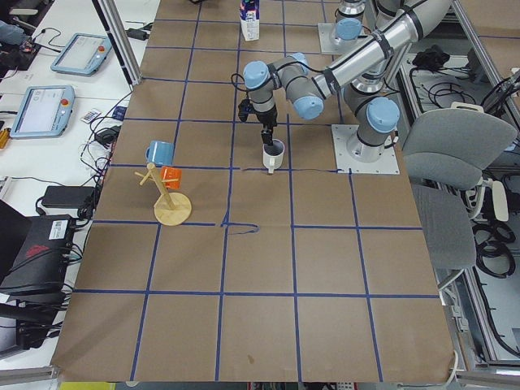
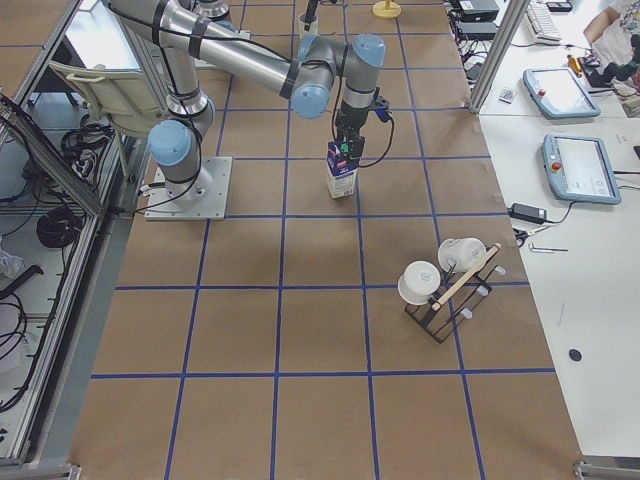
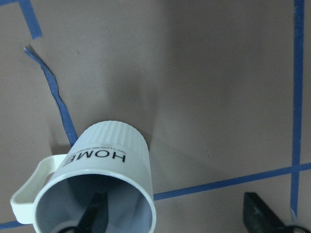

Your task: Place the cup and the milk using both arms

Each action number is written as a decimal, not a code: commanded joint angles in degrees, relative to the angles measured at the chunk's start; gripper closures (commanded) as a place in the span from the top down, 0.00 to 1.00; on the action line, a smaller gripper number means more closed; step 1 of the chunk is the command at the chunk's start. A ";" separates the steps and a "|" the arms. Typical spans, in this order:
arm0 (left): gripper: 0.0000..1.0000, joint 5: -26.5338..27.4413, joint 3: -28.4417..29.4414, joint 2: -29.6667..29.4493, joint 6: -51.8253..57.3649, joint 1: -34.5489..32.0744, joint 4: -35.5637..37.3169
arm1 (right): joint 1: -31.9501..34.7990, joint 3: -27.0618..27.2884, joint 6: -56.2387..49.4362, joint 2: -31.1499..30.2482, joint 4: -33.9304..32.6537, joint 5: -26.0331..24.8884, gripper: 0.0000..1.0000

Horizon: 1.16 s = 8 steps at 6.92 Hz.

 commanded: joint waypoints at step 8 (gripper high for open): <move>0.00 0.09 2.70 -1.71 -9.27 -0.54 3.94 | -0.21 -0.11 0.84 0.17 -0.77 3.52 0.85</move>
